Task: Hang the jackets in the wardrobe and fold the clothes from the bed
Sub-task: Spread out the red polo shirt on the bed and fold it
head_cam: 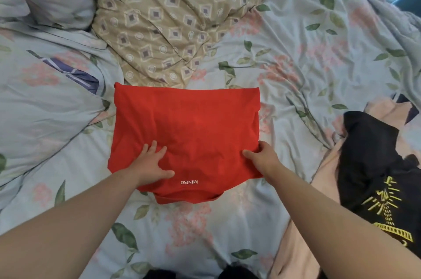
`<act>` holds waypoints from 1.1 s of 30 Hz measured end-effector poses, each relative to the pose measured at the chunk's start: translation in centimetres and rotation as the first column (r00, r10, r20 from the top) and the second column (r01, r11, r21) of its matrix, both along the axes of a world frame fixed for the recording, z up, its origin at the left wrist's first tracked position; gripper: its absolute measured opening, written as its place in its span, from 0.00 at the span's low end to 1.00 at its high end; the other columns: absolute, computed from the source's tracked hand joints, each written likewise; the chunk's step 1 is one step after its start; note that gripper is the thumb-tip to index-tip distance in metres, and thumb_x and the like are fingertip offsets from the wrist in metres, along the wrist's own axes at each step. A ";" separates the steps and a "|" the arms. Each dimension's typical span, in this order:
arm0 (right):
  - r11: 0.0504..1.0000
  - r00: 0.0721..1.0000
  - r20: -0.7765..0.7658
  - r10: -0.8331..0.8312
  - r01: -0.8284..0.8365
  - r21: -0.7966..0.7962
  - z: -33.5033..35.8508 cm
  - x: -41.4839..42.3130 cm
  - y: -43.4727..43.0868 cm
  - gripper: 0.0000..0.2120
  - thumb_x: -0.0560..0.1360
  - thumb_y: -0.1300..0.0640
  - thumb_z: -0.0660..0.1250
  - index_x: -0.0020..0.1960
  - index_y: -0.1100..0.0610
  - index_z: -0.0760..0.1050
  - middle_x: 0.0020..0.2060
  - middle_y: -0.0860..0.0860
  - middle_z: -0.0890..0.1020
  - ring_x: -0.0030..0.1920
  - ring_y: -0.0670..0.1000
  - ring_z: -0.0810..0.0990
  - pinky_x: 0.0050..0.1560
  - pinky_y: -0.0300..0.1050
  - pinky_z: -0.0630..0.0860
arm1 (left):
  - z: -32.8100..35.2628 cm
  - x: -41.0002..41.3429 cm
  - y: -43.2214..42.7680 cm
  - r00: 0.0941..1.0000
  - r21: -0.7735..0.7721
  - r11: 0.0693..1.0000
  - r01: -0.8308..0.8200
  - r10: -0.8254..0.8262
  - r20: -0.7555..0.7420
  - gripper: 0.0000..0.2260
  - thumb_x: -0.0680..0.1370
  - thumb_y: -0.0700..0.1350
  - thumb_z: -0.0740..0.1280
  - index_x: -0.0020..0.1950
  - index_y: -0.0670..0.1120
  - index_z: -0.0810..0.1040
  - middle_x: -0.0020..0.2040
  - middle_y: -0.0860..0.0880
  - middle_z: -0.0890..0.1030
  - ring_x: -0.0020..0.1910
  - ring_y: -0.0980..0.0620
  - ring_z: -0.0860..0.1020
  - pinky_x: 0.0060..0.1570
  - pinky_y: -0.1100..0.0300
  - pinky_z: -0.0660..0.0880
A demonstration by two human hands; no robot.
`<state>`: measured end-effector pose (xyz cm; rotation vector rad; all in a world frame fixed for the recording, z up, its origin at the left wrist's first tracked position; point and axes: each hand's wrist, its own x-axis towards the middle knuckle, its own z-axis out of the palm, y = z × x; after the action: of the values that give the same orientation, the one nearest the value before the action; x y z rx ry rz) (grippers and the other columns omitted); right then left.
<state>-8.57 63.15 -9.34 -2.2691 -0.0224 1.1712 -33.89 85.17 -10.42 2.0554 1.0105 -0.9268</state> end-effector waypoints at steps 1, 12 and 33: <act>1.000 0.998 0.062 0.020 -0.018 -0.024 -0.3 -0.4 0.0 0.27 0.71 0.51 0.72 0.67 0.54 0.69 0.62 0.53 0.74 0.54 0.56 0.79 0.57 0.54 0.79 | -0.2 0.4 -0.1 1.000 -0.011 1.000 -0.006 0.006 -0.030 0.44 0.73 0.62 0.70 0.80 0.53 0.49 0.80 0.46 0.39 0.78 0.43 0.38 0.76 0.42 0.49; 0.959 0.964 0.224 0.143 -0.191 0.211 3.2 -4.9 2.9 0.04 0.70 0.63 0.69 0.36 0.58 0.77 0.29 0.49 0.78 0.30 0.44 0.74 0.37 0.44 0.74 | 5.3 8.7 -0.1 0.811 -0.146 0.909 -0.390 0.414 0.413 0.19 0.76 0.53 0.70 0.62 0.43 0.78 0.58 0.45 0.81 0.57 0.46 0.79 0.57 0.56 0.74; 0.770 0.828 0.320 0.460 -0.551 0.322 6.2 -17.1 8.3 0.39 0.70 0.63 0.62 0.77 0.41 0.58 0.53 0.43 0.72 0.51 0.37 0.72 0.47 0.22 0.66 | 6.5 6.2 4.7 0.685 -0.209 0.811 -0.547 0.577 0.444 0.04 0.70 0.39 0.67 0.37 0.39 0.79 0.32 0.42 0.78 0.30 0.44 0.76 0.32 0.53 0.73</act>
<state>-25.72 71.43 -3.15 -2.0499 -0.9447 1.0264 -27.67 89.85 -3.91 1.6270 1.1966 -0.0902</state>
